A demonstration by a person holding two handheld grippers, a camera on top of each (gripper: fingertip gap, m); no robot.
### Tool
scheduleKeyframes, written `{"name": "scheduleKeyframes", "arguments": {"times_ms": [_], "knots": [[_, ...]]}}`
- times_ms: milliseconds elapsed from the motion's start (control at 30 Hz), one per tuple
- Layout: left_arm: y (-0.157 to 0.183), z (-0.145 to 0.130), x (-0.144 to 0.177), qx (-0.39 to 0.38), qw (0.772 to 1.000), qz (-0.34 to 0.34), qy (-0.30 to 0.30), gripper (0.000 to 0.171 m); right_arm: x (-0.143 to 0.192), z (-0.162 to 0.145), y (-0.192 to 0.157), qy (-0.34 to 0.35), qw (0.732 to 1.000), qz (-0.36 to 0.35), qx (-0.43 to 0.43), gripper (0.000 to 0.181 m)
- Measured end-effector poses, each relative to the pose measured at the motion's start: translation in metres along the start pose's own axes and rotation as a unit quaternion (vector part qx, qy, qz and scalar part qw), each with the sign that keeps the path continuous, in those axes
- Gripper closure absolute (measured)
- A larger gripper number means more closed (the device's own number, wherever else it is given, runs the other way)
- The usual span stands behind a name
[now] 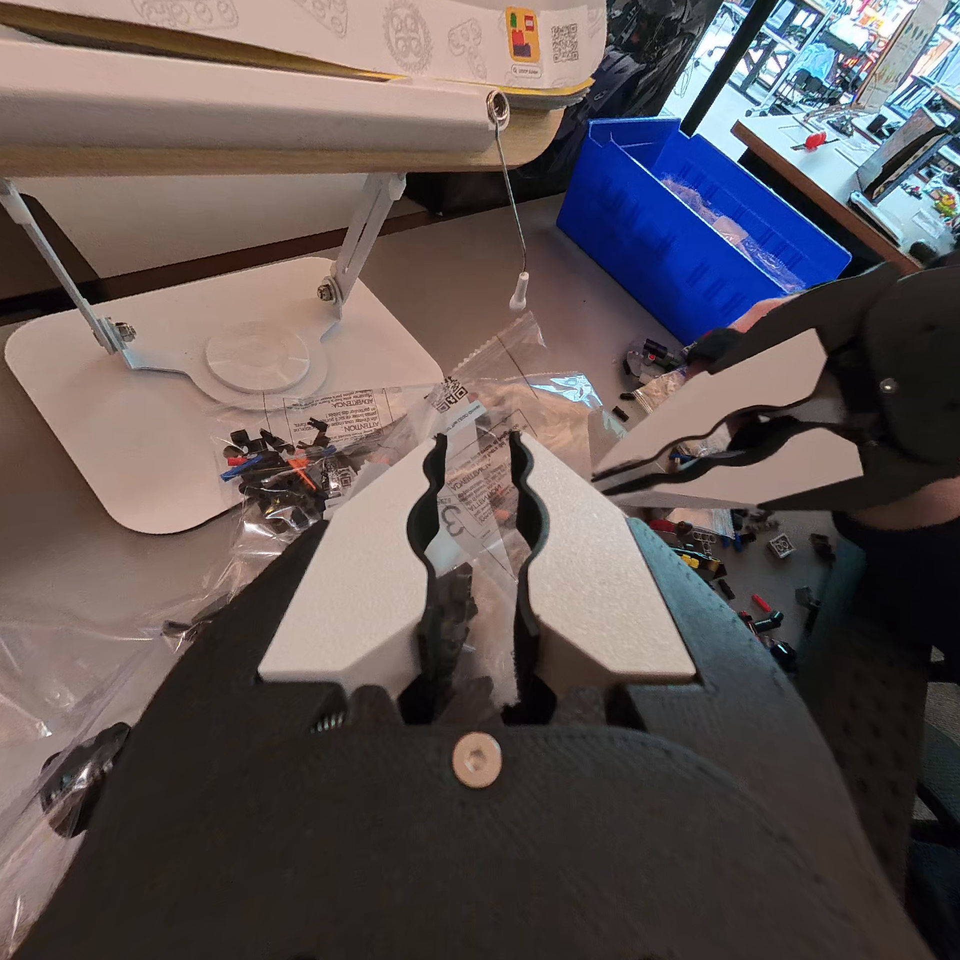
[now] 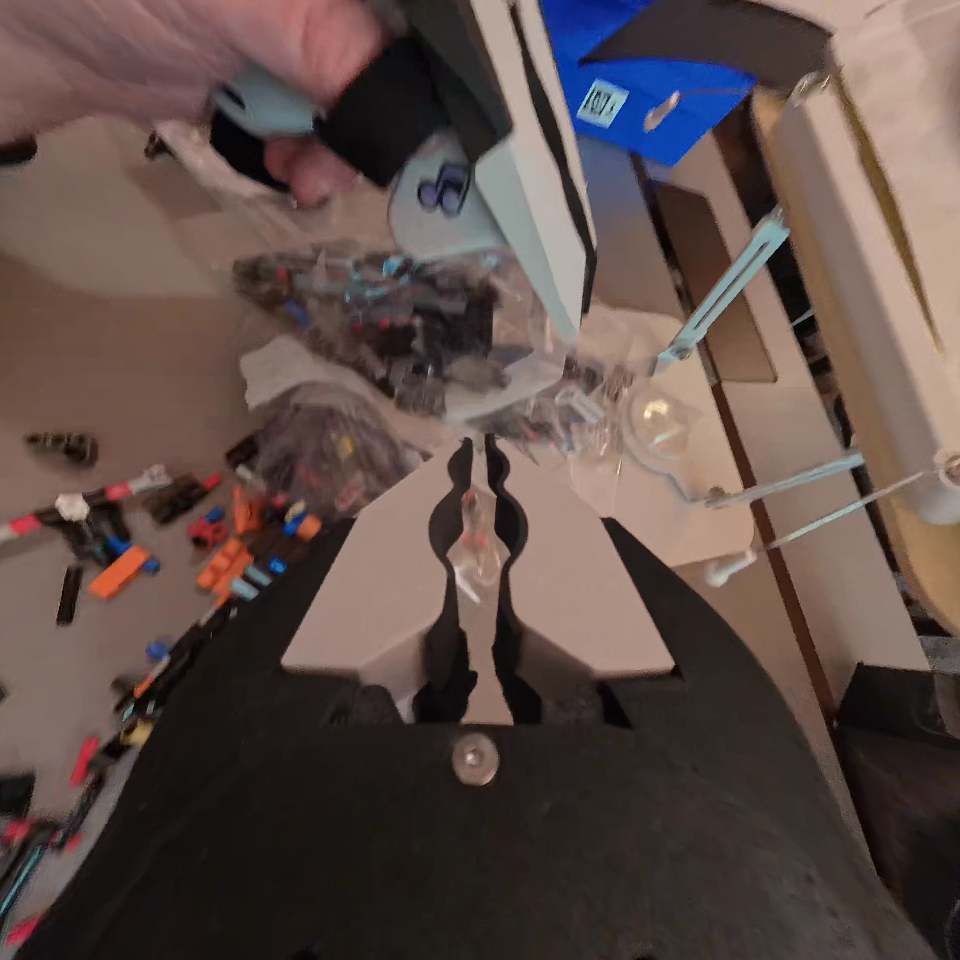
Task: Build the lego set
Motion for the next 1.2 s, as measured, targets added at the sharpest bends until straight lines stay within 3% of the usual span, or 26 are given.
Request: {"name": "scheduleKeyframes", "arguments": {"times_ms": [233,500,667,800,867,1033,1200], "knots": [[0.005,-0.002,-0.004,-0.011,1.000,0.002,-0.008,0.148,0.018,-0.056,-0.002,-0.091,0.992,0.083,-0.040,0.167],[0.010,-0.006,-0.010,-0.023,1.000,0.001,-0.020,0.147,0.038,-0.106,-0.002,-0.200,0.972,0.094,-0.078,0.162],[0.013,-0.007,-0.013,-0.028,0.999,0.002,-0.024,0.146,0.049,-0.111,-0.016,-0.169,0.967,0.163,-0.101,0.160],[0.015,-0.009,-0.015,-0.032,0.999,0.003,-0.028,0.146,0.038,-0.122,-0.036,-0.219,0.945,0.223,-0.095,0.162],[0.015,-0.009,-0.015,-0.031,0.999,0.002,-0.028,0.146,0.029,-0.125,-0.039,-0.238,0.938,0.233,-0.093,0.174],[0.020,-0.006,-0.013,-0.037,0.999,-0.018,-0.016,0.143,0.036,-0.109,-0.032,-0.183,0.954,0.220,-0.089,0.177],[0.050,-0.002,-0.007,-0.072,0.992,-0.104,0.010,0.136,0.055,-0.082,-0.013,-0.074,0.982,0.158,-0.078,0.177]]}}
Point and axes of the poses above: each gripper's, where its closed fingertips meet, x back along the fingers, z out of its top, y = z × x across the jaws, the point moved 6 cm from there along x, back along the fingers, and after that the axes turned 12 degrees about z, right-handed, at the moved point
